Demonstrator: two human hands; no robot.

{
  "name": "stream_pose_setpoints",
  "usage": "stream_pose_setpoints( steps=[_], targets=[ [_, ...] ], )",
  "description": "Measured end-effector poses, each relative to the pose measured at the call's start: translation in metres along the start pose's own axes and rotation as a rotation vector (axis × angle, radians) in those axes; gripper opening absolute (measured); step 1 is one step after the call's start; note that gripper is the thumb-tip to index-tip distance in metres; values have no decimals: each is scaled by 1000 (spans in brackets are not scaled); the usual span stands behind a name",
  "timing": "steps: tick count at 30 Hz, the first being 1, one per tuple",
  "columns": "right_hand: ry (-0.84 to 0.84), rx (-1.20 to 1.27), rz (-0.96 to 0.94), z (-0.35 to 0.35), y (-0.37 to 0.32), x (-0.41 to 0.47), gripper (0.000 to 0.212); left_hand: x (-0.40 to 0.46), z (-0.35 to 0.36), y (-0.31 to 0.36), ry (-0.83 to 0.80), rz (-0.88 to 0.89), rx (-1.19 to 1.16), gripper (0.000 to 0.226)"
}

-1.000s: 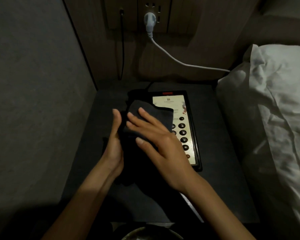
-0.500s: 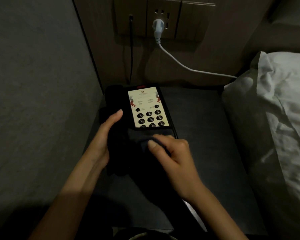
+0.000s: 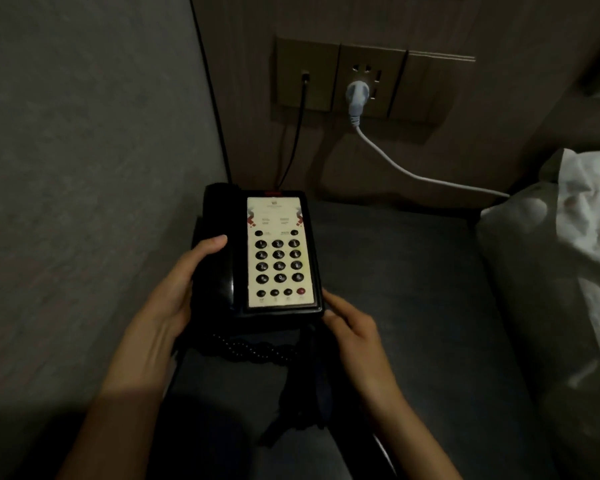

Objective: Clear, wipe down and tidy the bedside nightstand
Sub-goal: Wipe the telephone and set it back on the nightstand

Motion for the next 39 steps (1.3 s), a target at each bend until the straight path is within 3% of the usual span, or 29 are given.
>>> stream_pose_setpoints(
  steps=[7, 13, 19, 24, 26, 28, 30, 33, 39],
  targets=[
    [-3, 81, 17, 9, 0, 17, 36, 14, -7, -3, 8, -26, 6, 51],
    [3, 90, 68, 21, 8, 24, 29, 14, -18, 16, 170, 175, 229, 40],
    [23, 38, 94, 21, 11, 29, 31, 20, -30, 11, 285, 139, 307, 39],
    [-18, 90, 94, 21, 11, 30, 33, 14, -28, 16, 172, 168, 369, 40],
    [-28, 141, 82, 21, 10, 31, 35, 12, -33, 14, 78, 122, 394, 60],
    [-32, 200, 81, 21, 13, 32, 36, 8, -33, 4, -13, 18, 573, 104],
    [-33, 228, 107, 22, 16, 33, 42, 8, -28, -5, -111, -13, 754, 128],
    [-43, 175, 134, 20, 16, 35, 48, 12, -30, -6, -71, 62, 856, 126],
    [-11, 118, 160, 21, 18, 38, 54, 5, -41, -12, 111, 180, 810, 102]
  ],
)
Point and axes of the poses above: each hand's wrist, its own x-axis towards the middle knuckle, its own z-axis out of the palm, y = z × x, the point moved 7 cm from there along x, towards the middle knuckle, and after that the axes turned 14 degrees about -y, right-handed, at the moved point
